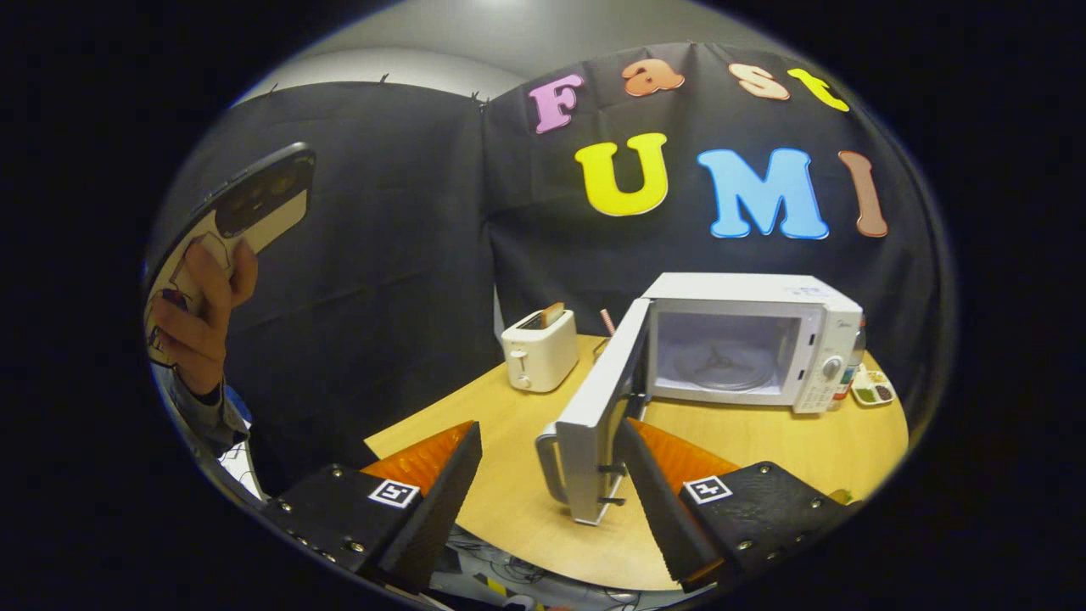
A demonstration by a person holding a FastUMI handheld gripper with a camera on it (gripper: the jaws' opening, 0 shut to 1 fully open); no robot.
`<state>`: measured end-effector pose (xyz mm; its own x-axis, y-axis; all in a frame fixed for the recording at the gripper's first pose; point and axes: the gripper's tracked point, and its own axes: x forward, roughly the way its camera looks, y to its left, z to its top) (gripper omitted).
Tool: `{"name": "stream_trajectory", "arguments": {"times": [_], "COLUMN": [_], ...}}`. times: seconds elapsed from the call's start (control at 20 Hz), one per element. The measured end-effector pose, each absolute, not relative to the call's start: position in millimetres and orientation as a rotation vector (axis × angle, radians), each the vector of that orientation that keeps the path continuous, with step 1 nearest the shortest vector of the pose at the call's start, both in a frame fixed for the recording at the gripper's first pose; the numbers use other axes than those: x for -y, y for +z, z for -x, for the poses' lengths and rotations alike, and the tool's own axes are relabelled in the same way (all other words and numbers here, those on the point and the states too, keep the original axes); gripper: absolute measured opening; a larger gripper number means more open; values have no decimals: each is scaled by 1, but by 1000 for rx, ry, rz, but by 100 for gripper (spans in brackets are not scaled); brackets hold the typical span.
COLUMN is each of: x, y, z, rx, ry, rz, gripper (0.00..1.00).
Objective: Open the microwave, put the food inside, and close the microwave door.
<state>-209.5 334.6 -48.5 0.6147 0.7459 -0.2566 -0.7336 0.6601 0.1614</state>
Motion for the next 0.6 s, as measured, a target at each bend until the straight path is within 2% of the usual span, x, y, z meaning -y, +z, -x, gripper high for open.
{"name": "stream_trajectory", "arguments": {"times": [0.3, 0.6], "x": [-230, -146], "y": [-52, -108], "z": [145, 115], "rx": [-314, -494], "ry": [649, 533], "rz": [-41, -87], "gripper": [98, 98]}}
